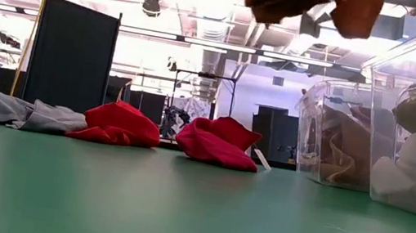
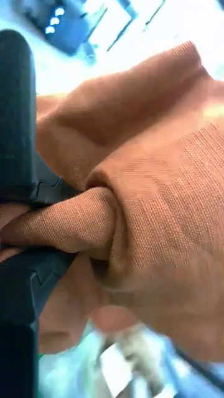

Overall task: Sort towels by color in basket
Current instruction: Put the orange towel into the top transparent bin

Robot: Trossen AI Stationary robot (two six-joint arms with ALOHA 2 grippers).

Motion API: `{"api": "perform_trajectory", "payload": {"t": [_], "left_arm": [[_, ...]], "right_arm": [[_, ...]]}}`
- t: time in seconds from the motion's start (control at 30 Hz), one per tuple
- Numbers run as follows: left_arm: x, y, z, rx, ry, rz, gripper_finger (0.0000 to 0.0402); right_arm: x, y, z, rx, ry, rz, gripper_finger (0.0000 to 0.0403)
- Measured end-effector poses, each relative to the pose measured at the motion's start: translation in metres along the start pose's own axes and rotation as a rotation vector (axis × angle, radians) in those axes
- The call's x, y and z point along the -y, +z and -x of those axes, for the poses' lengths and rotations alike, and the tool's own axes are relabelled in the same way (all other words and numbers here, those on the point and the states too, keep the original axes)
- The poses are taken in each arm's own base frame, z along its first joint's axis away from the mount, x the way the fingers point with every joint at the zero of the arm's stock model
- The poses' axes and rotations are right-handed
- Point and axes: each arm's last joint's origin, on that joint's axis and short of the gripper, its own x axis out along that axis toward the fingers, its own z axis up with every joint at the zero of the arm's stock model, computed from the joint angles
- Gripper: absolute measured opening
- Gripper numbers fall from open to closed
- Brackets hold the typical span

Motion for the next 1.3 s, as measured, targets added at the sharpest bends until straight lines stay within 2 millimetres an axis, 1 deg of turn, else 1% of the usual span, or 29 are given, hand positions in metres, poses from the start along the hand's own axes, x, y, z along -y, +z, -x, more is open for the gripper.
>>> {"api": "perform_trajectory", "payload": {"t": [0.07,0.3,0.47,0.57,0.77,0.87,1.03,1.13,1.2,1.3], "left_arm": [[-0.003,-0.005,-0.008,0.025,0.002,0.004,0.0047],[0.002,-0.031,-0.046,0.056,0.016,-0.021,0.0047],[0.001,-0.047,-0.07,0.077,0.005,-0.008,0.0047],[0.002,-0.054,-0.088,0.08,-0.005,-0.007,0.0047],[0.003,-0.062,-0.122,0.083,-0.012,-0.046,0.0048],[0.004,-0.07,-0.136,0.064,-0.02,-0.042,0.0059],[-0.003,-0.081,-0.147,0.048,-0.012,-0.025,0.0065],[-0.004,-0.091,-0.152,0.033,-0.04,-0.006,0.0067],[-0.004,-0.096,-0.154,0.012,-0.053,0.0,0.0067],[-0.004,-0.097,-0.153,0.005,-0.059,-0.001,0.007]], "right_arm": [[-0.005,-0.006,-0.005,-0.008,-0.003,0.01,0.0101],[-0.02,-0.029,-0.02,-0.048,-0.001,0.035,0.0101],[-0.026,-0.04,-0.026,-0.067,-0.001,-0.026,0.0101],[-0.028,-0.044,-0.027,-0.074,0.0,-0.06,0.0101],[-0.031,-0.044,-0.025,-0.065,0.014,-0.107,0.0101],[-0.033,-0.042,-0.023,-0.053,0.027,-0.126,0.0101],[-0.037,-0.042,-0.018,-0.045,0.048,-0.133,0.0101],[-0.038,-0.042,-0.016,-0.043,0.055,-0.134,0.0101],[-0.038,-0.042,-0.017,-0.042,0.055,-0.135,0.0101],[-0.038,-0.042,-0.017,-0.042,0.054,-0.135,0.0101]]}}
